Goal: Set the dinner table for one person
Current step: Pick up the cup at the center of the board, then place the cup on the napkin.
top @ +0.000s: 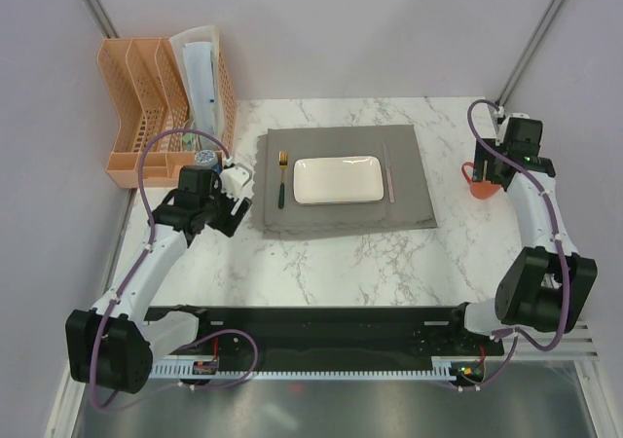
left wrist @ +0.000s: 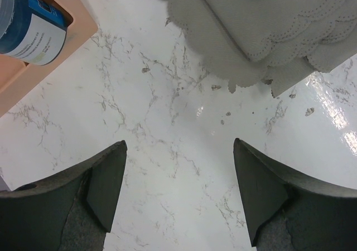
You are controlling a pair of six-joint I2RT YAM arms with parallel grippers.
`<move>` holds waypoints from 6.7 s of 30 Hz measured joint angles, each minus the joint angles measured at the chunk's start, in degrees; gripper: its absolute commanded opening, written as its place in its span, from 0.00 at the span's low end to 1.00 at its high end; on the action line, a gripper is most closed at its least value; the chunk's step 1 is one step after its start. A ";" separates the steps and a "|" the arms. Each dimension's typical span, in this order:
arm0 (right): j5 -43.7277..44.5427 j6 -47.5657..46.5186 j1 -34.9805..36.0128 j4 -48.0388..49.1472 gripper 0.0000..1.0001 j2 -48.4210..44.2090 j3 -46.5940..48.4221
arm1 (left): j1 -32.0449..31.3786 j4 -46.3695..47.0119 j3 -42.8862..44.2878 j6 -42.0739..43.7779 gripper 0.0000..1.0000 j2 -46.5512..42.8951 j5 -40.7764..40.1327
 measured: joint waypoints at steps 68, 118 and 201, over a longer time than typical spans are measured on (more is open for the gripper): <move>-17.46 -9.44 -5.07 -1.66 0.00 20.17 6.91 | 0.00 0.92 -0.37 0.33 0.86 3.61 -2.84; -19.82 4.96 19.43 -25.83 0.00 47.87 56.94 | 0.00 0.83 -0.35 0.94 0.85 4.52 -2.95; -13.49 -2.36 20.98 -11.58 0.77 14.21 45.13 | 0.00 -0.48 1.33 0.92 0.85 9.53 -1.25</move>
